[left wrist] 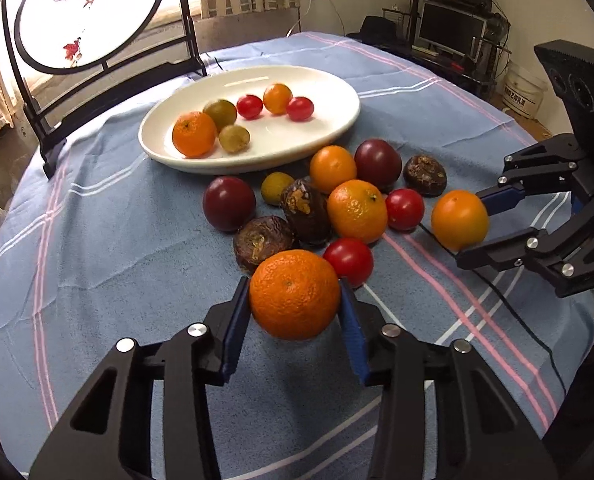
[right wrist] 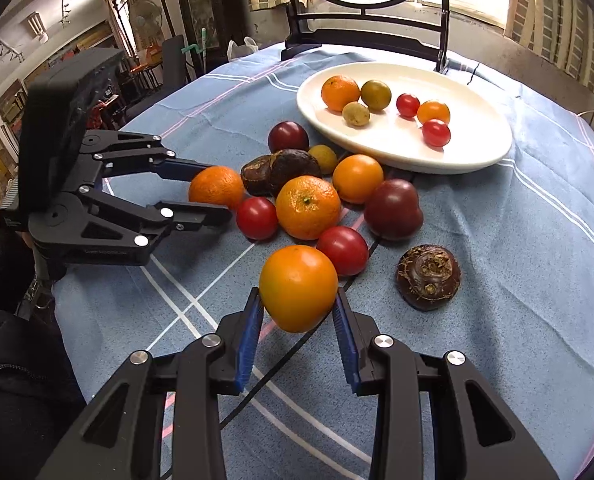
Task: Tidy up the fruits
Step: 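Grasp a mandarin with the left tool while the right tool grasps an orange, then carry both oranges over the white plate and open both tools to release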
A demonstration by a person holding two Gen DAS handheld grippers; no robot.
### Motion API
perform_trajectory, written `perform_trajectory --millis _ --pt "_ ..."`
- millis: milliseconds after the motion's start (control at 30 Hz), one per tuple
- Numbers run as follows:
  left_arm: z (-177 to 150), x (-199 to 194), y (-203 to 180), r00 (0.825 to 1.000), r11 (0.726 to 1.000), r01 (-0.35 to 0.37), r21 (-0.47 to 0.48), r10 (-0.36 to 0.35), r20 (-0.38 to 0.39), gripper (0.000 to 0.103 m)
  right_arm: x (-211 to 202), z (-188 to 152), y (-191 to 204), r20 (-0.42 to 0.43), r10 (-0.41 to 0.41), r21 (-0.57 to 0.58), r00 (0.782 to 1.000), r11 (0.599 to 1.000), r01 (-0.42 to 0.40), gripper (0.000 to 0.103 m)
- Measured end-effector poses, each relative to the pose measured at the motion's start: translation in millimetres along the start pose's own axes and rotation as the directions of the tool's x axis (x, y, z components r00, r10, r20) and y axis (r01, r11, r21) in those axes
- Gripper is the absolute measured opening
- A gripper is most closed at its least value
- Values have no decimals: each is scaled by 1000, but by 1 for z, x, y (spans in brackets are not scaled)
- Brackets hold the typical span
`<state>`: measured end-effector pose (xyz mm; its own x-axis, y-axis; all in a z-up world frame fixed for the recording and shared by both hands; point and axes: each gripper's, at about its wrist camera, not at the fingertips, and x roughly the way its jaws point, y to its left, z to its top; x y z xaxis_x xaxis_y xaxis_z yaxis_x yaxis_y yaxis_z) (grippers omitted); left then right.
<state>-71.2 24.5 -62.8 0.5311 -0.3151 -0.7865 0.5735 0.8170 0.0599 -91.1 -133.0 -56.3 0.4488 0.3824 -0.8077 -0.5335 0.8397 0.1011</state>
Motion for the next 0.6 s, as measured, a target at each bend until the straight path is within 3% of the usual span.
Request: perform_trajectory --millis 133,233,333,467,600 --pt "16 -27 0 994 998 -64 -20 66 84 42 -15 6 0 55 -14 2 998 1000 14 35" --pt "34 -41 4 979 989 -134 -59 141 146 42 -30 18 0 114 -24 1 993 1000 24 35" --pt "54 -48 8 967 981 -159 -108 177 185 42 -44 30 -1 172 -33 -3 985 999 34 35" --pt "74 -52 11 954 969 -185 -163 217 208 42 -56 44 -7 223 -45 3 974 999 46 35" --pt "84 -45 11 955 964 -185 -191 222 196 42 -55 51 -15 232 -60 15 971 998 58 35"
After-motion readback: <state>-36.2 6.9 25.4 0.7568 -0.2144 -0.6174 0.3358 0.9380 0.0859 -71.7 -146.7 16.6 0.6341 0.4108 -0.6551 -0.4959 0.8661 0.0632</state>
